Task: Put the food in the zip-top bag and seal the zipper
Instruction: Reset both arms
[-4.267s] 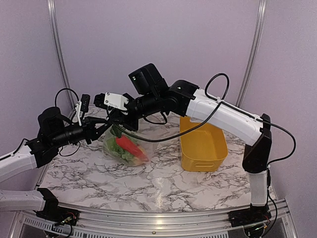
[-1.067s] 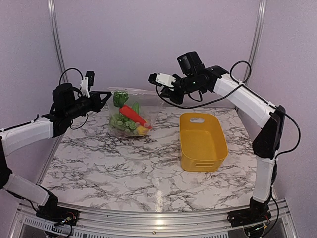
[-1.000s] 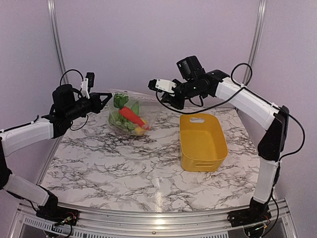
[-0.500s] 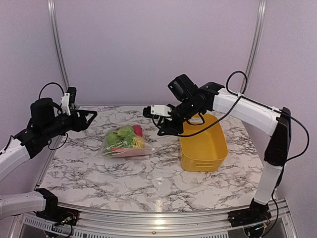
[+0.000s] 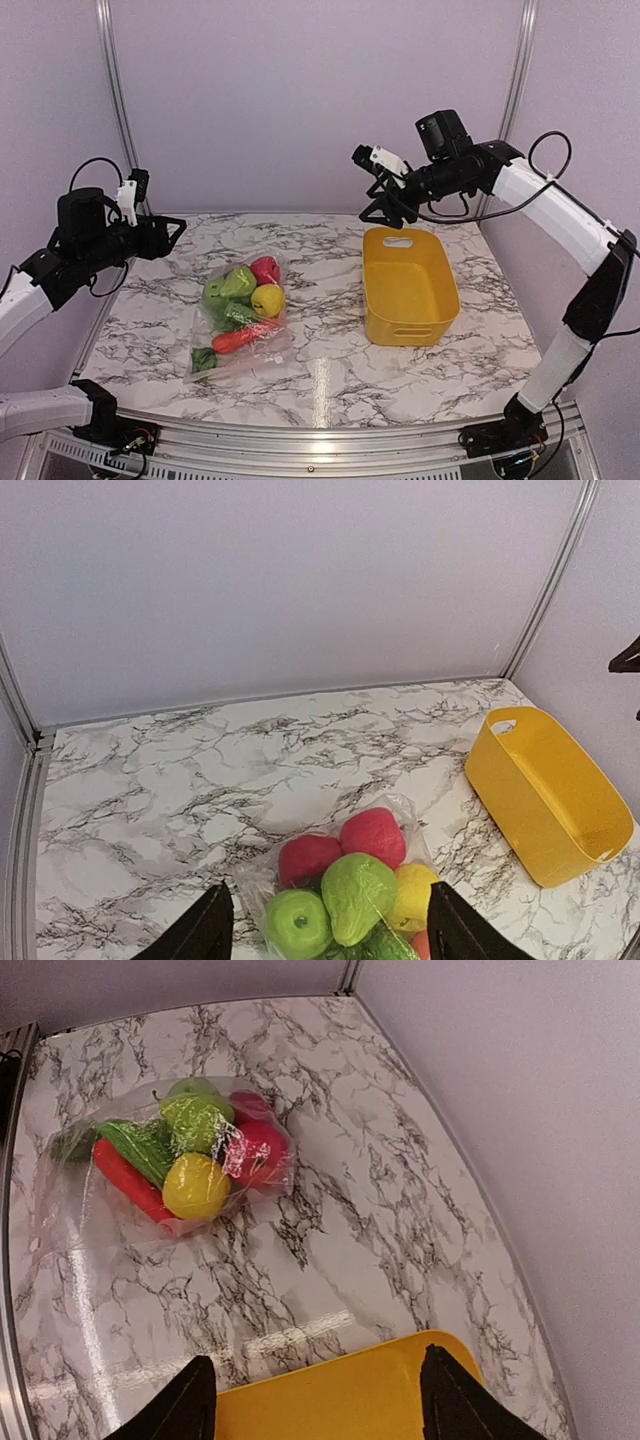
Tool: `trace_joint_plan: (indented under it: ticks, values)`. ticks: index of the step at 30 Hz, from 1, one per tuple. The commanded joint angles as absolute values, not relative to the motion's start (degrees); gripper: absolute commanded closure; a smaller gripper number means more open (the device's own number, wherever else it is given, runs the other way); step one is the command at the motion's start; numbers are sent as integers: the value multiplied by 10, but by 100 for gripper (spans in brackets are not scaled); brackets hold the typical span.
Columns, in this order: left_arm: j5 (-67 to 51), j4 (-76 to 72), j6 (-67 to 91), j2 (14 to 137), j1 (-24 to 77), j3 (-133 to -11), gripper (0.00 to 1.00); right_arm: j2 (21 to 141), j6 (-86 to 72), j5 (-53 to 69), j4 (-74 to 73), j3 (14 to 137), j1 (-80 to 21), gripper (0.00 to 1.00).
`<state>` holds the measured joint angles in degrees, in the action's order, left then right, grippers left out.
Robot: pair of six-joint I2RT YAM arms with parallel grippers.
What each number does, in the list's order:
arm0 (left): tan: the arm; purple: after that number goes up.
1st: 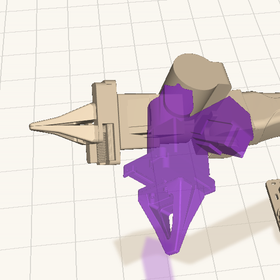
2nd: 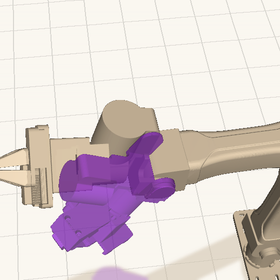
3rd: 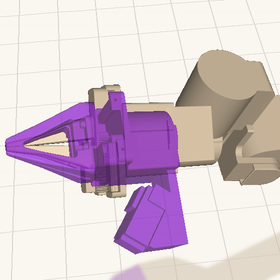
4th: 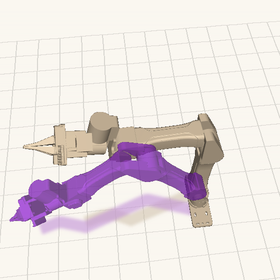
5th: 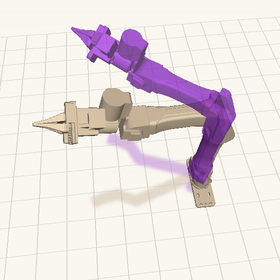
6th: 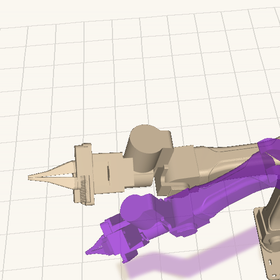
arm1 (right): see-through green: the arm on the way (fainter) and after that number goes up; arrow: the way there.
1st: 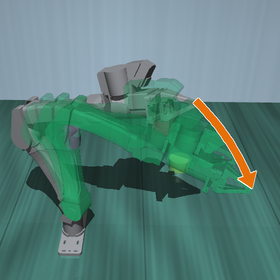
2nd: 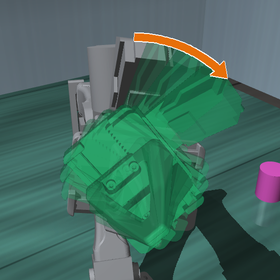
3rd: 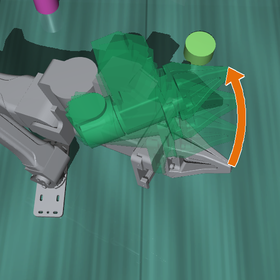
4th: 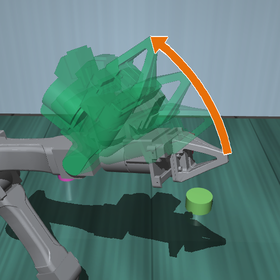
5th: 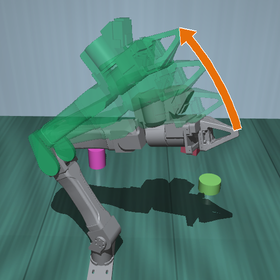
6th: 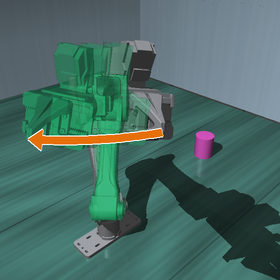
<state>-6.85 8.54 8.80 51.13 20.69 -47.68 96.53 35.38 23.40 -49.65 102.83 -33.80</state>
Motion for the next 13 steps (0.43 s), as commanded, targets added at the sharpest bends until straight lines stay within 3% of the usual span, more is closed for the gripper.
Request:
trace_joint_plan:
  ticks: [1, 2, 3, 7, 13]
  values:
    - [39, 123, 59, 508, 205, -530, 30, 880, 259, 229, -374, 990, -226, 21]
    - [55, 129, 56, 510, 204, -540, 30, 862, 235, 222, -340, 971, -195, 8]
    - [66, 135, 54, 513, 204, -549, 30, 843, 213, 220, -307, 949, -166, 2]
    - [112, 155, 54, 521, 205, -575, 27, 814, 141, 227, -261, 920, -81, 2]
    - [223, 170, 47, 517, 204, -610, 16, 764, 124, 112, -214, 878, -67, 2]
